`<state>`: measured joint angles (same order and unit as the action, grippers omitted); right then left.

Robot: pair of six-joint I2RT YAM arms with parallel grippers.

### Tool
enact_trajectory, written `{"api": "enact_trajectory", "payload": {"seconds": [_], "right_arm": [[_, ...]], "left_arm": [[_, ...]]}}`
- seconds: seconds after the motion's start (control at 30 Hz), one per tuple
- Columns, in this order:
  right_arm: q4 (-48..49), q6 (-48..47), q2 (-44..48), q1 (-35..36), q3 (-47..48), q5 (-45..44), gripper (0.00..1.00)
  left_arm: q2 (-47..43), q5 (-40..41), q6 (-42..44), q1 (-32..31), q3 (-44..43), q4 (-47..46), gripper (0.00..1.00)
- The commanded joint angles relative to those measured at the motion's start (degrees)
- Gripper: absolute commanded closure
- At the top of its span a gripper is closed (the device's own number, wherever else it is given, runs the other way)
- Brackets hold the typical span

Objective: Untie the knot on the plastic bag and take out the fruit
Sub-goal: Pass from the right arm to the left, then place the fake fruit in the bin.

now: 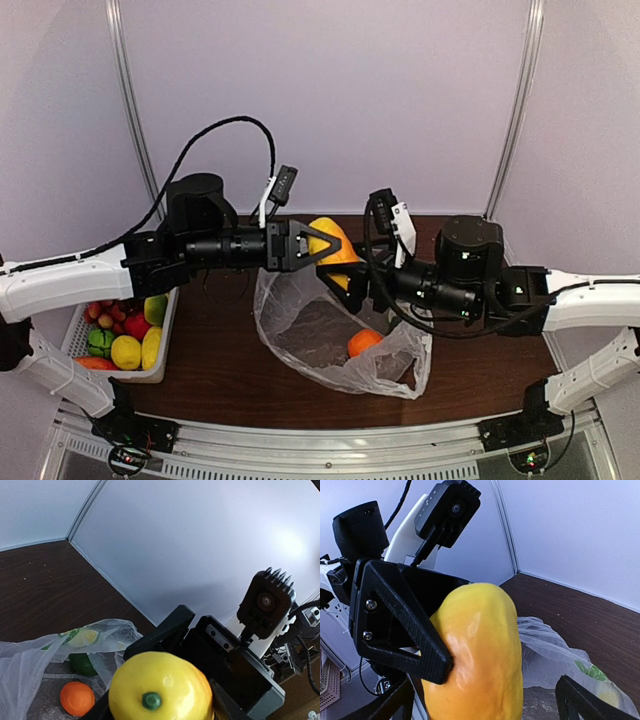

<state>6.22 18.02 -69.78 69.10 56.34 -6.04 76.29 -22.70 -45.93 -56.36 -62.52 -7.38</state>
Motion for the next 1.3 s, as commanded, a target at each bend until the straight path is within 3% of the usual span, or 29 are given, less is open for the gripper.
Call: {"api": "enact_trajectory", "payload": {"seconds": [0.0, 0.17, 0.5, 0.83, 1.07, 1.27], "right_arm": [[-1.31, -0.26, 3.5, 0.33, -1.46, -2.67, 0.0], [-6.33, 0.03, 6.71, 0.33, -1.31, -7.89, 0.0], [-34.45, 4.48, 8.12, -2.72, 8.65, -26.4, 0.0], [-40.98, 7.32, 11.95, -14.76, 7.24, -22.66, 0.0], [-40.18, 7.54, 12.17, -19.91, 3.66, -19.09, 0.0], [-39.53, 7.51, 12.57, -21.73, 1.98, -18.18, 0.0]], "left_arm": [[-0.86, 3.37, 6.57, 0.05, -6.71, 7.92, 0.65], [-1.94, 5.02, 10.66, 3.9, -10.08, 19.01, 0.67], [-7.99, 4.0, 16.67, 23.15, -4.09, 32.34, 0.69], [-17.73, 6.8, 20.03, 44.61, 5.7, 42.21, 0.69], [-19.51, 13.32, 24.25, 51.72, 3.61, 54.2, 0.64], [-21.55, 17.47, 19.59, 55.11, 7.84, 56.96, 0.63]]}}
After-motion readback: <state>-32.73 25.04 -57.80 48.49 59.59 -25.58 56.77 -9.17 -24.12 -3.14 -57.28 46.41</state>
